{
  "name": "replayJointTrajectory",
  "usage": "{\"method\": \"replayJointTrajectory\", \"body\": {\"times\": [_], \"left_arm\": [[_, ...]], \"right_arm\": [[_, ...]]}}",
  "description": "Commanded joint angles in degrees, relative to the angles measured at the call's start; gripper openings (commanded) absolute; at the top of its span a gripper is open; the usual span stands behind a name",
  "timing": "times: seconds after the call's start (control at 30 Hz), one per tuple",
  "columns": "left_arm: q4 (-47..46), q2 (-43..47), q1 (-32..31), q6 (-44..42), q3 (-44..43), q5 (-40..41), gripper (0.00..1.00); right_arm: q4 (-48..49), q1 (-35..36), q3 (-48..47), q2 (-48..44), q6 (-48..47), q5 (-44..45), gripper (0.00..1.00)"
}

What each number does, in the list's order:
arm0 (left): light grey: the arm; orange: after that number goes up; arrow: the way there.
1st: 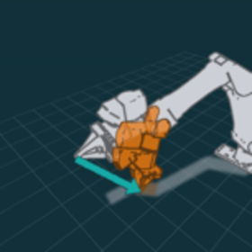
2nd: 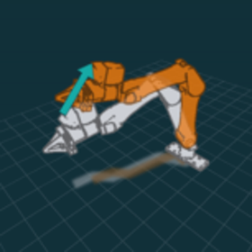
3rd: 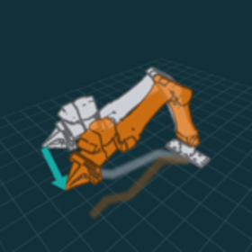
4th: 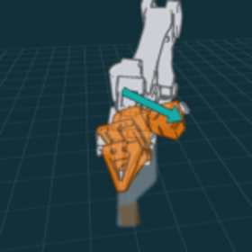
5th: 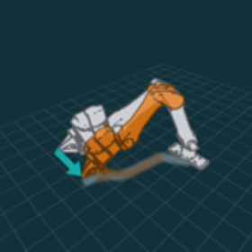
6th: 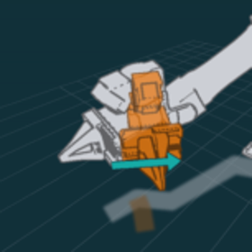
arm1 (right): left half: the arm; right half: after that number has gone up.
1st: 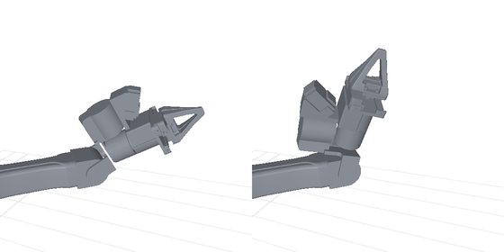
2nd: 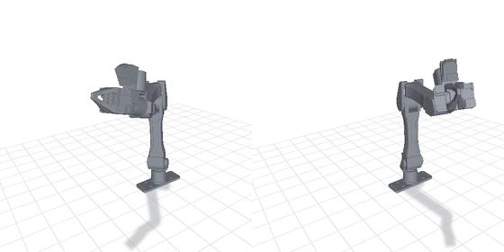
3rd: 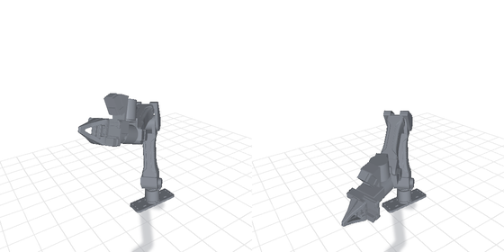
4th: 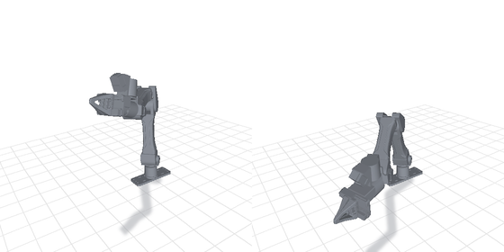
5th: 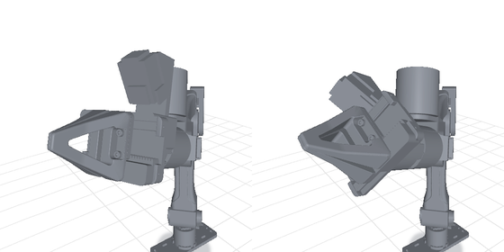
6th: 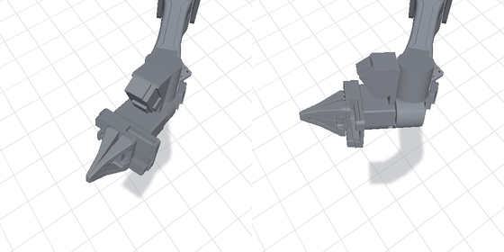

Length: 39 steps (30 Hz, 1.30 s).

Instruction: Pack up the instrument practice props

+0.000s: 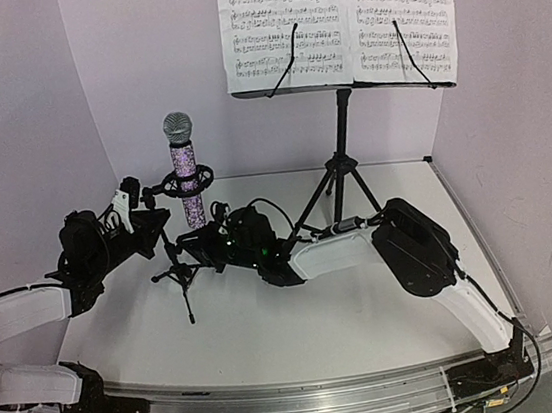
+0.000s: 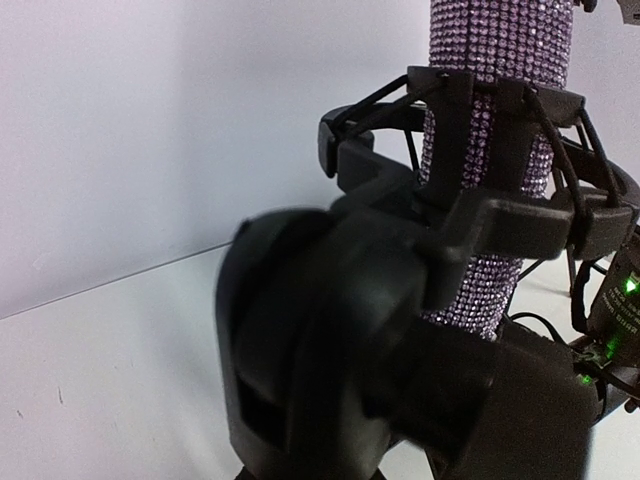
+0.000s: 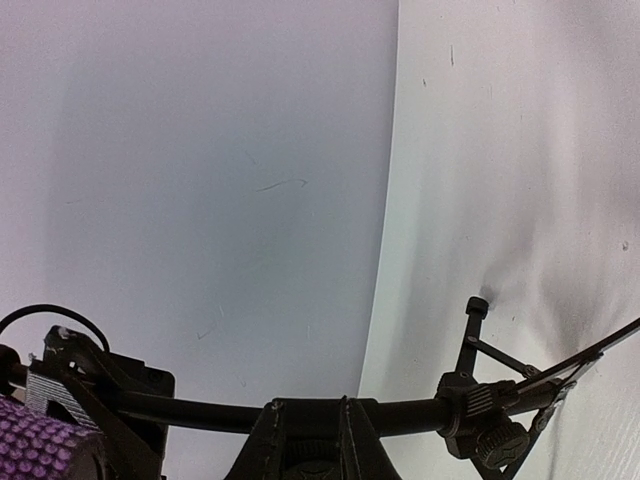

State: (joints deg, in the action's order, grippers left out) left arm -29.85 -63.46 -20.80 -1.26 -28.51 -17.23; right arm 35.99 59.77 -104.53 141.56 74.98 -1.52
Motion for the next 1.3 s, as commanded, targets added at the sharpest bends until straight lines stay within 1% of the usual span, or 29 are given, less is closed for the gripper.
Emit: {"method": "replayJointTrajectory", "body": {"times": [0.0,0.1,0.2,0.37,0.57,0.83,0.9,0.93,0.97,1.03,1.07,1.13,1.27], "left_arm": [[1.3,-0.9,-0.3,2.3,-2.3,-1.5,0.00],[1.1,-1.0,-0.3,2.0,-2.3,-1.2,0.00],[0.9,-1.2,-0.3,2.0,-2.2,-1.2,0.00],[0.6,-1.1,-0.3,2.0,-2.2,-1.2,0.00],[0.6,-1.4,-0.3,1.8,-2.2,-1.1,0.00],[0.2,-1.7,-0.3,1.7,-2.5,-0.9,0.00],[0.4,-1.7,-0.3,1.6,-2.6,-0.7,0.00],[0.6,-1.7,-0.3,1.6,-2.7,-0.7,0.00],[0.8,-1.7,-0.3,1.7,-2.8,-0.8,0.00],[1.3,-1.7,-0.3,1.8,-3.1,-0.9,0.00],[1.9,-1.6,-0.3,1.7,-3.4,-0.9,0.00],[3.0,-1.6,-0.3,1.5,-4.1,-0.9,0.00],[5.2,-1.5,-0.2,1.8,-5.4,-1.2,0.00]], "right_arm": [[0.9,0.2,-0.4,0.0,3.0,-1.4,0.20],[0.9,0.3,0.5,-0.9,2.9,-2.0,0.24],[0.9,0.4,0.5,-1.1,3.0,-2.9,0.26],[1.0,0.8,0.5,-1.0,3.5,-2.9,0.23],[0.9,1.1,0.7,-1.3,4.0,-3.8,0.25],[0.9,1.1,0.3,-0.7,4.5,-4.3,0.13],[0.9,1.1,0.3,-0.5,4.4,-4.3,0.03],[0.9,1.1,0.4,-0.5,4.0,-4.3,0.00],[0.9,1.2,0.6,-0.5,3.4,-4.3,0.00],[0.9,1.0,0.6,-0.7,-1.0,-5.3,0.00],[0.9,0.9,0.5,-0.8,-6.1,-6.6,0.00],[0.7,0.9,1.2,-1.3,-18.5,-8.2,0.00],[1.5,0.9,2.9,-1.0,-46.0,-7.6,0.00]]}}
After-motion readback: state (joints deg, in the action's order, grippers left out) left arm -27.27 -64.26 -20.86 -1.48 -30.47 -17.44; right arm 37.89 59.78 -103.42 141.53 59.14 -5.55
